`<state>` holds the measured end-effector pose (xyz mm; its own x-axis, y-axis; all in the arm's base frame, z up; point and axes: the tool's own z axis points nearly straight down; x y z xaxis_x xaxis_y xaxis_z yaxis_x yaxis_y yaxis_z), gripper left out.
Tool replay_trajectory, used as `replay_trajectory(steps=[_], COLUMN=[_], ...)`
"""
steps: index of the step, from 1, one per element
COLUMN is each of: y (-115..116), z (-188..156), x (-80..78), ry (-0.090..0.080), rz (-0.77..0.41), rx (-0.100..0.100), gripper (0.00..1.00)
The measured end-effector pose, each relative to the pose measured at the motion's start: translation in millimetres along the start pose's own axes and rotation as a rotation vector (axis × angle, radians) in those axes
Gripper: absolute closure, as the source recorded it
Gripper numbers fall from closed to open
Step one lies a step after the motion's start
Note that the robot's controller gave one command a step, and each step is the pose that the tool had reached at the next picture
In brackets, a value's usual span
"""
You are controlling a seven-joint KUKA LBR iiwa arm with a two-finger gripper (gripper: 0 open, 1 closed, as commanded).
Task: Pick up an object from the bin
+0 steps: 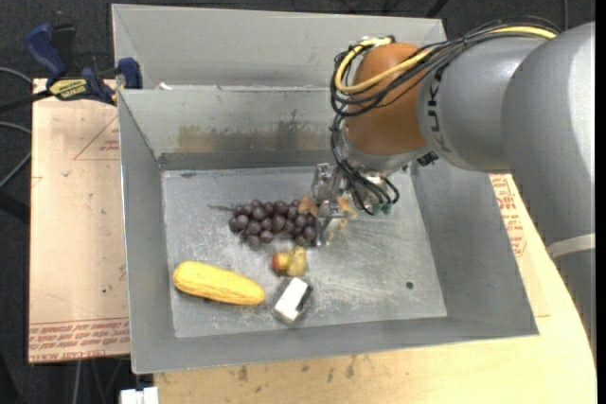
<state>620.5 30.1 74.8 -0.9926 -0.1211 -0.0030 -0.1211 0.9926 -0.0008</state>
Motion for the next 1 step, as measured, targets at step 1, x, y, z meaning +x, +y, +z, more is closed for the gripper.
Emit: replay_trajectory(steps=[1], y=[0.1], z=[0.0], x=[0.0], ry=[0.000], rz=[0.000], rx=[0.000], gripper=[1.00])
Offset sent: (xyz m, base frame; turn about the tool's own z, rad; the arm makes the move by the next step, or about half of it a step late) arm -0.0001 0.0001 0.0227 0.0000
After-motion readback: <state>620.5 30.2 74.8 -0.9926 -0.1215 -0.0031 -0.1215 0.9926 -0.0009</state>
